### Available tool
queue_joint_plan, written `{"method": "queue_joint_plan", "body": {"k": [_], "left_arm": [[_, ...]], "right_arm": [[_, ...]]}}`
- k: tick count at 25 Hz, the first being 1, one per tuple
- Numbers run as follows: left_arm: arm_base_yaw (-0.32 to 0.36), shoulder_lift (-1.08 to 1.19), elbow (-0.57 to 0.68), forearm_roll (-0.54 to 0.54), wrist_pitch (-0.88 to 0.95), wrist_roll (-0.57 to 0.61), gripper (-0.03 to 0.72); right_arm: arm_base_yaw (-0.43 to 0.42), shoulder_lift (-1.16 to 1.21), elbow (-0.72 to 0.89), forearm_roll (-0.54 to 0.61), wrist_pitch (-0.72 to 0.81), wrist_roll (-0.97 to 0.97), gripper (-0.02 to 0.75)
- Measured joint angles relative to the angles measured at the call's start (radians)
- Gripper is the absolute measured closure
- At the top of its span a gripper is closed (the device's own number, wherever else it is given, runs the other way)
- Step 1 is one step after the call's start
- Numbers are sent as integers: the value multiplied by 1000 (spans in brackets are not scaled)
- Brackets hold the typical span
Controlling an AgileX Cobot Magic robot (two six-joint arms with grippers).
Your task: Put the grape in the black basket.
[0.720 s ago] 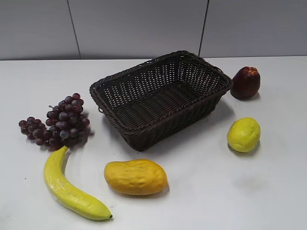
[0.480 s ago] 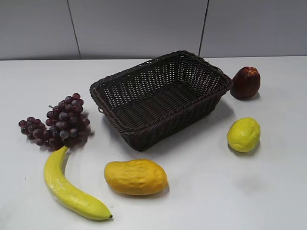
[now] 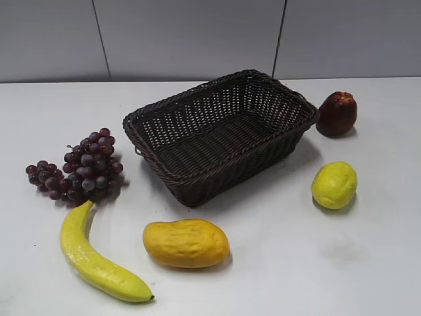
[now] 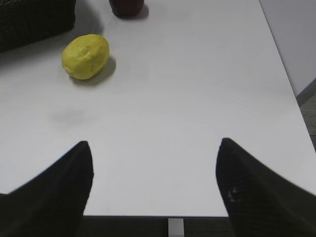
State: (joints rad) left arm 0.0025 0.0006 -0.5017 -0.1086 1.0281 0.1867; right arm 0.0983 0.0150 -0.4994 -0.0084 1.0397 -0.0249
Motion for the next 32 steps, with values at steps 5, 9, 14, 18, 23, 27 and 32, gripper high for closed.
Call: {"method": "queue_joint_plan", "body": {"k": [5, 9, 14, 18, 23, 27, 32], "left_arm": [[0, 91, -15, -15, -60, 0, 200], [0, 224, -16, -37, -124, 0, 193], [0, 415, -16, -104, -153, -1, 103], [-34, 553, -17, -123, -182, 1, 74], [-132, 721, -78, -105, -196, 18, 76], [-153, 887, -172, -100, -195, 21, 81], [-158, 1108, -310, -107, -162, 21, 91]], "right_arm": [[0, 0, 0, 0, 0, 0, 150], [0, 0, 0, 0, 0, 0, 150], [0, 0, 0, 0, 0, 0, 150], [0, 0, 0, 0, 0, -1, 150], [0, 0, 0, 0, 0, 0, 150], [0, 0, 0, 0, 0, -1, 150], [0, 0, 0, 0, 0, -1, 150]]}}
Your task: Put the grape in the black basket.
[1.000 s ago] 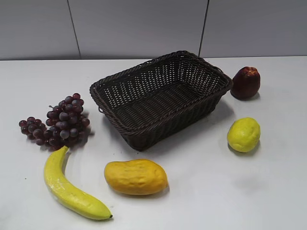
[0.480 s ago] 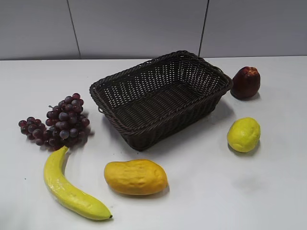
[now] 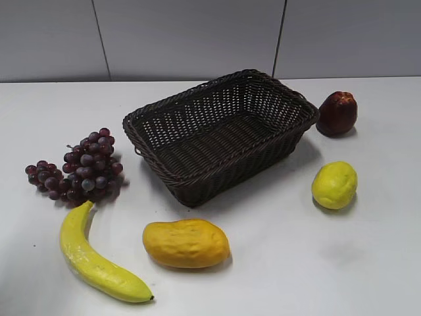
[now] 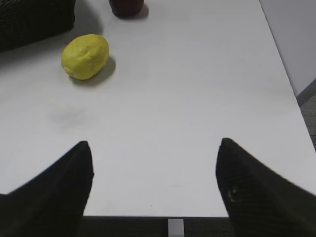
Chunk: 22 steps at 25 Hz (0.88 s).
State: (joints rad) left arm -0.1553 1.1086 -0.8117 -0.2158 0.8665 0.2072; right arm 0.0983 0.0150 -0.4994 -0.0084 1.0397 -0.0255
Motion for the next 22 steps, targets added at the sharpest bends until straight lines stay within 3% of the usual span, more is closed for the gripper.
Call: {"method": "queue_joint_plan", "body": {"k": [10, 22], "left_arm": [[-171, 353, -228, 44, 15, -24, 103], [-204, 676, -426, 144, 24, -80, 104]], "right_arm": [[0, 0, 0, 0, 0, 0, 150], [0, 0, 0, 0, 0, 1, 150]]}}
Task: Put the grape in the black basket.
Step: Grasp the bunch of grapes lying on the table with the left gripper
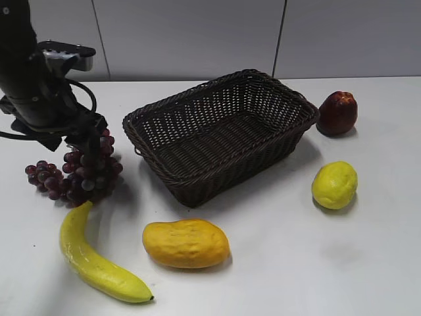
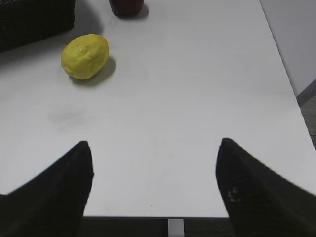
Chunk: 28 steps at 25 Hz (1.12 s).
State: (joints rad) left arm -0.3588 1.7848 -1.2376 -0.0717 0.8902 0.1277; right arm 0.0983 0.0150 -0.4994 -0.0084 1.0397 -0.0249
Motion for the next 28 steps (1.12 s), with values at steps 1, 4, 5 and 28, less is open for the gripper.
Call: {"method": "queue_joint_plan", "body": {"k": [1, 4, 5, 28], "left_arm": [[0, 18, -20, 2, 1, 0, 104], [0, 89, -71, 5, 16, -2, 104], [0, 108, -85, 5, 24, -2, 104], [-3, 246, -109, -2, -29, -21, 487]], "right_arm": [[0, 0, 0, 0, 0, 0, 150], [0, 0, 0, 0, 0, 0, 150], [0, 0, 0, 0, 0, 0, 150], [0, 0, 0, 0, 0, 0, 150]]}}
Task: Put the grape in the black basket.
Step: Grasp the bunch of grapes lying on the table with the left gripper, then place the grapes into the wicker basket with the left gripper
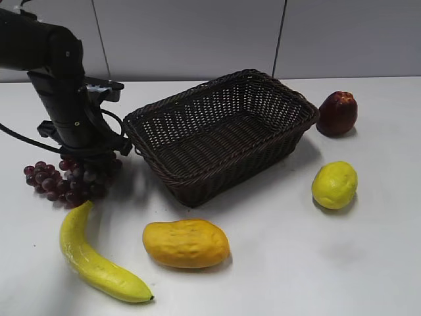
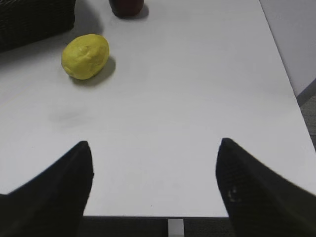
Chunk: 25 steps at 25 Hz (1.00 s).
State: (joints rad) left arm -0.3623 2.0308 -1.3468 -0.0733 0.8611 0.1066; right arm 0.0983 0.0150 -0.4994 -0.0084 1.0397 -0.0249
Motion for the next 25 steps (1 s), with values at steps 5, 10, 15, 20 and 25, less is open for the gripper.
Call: {"method": "queue_joint_plan", "body": {"k": [5, 10, 15, 20, 25], "left_arm": [[0, -12, -5, 26, 0, 0, 488], [0, -74, -72, 160, 60, 0, 496], [0, -133, -190, 289, 135, 0, 502], [1, -160, -325, 311, 172, 0, 502], [-1, -162, -449, 312, 182, 0, 503]], "right_arm": [[0, 0, 0, 0, 0, 0, 150], [0, 0, 0, 0, 0, 0, 150], [0, 0, 0, 0, 0, 0, 150], [0, 0, 0, 0, 0, 0, 150], [0, 0, 0, 0, 0, 0, 150]]}}
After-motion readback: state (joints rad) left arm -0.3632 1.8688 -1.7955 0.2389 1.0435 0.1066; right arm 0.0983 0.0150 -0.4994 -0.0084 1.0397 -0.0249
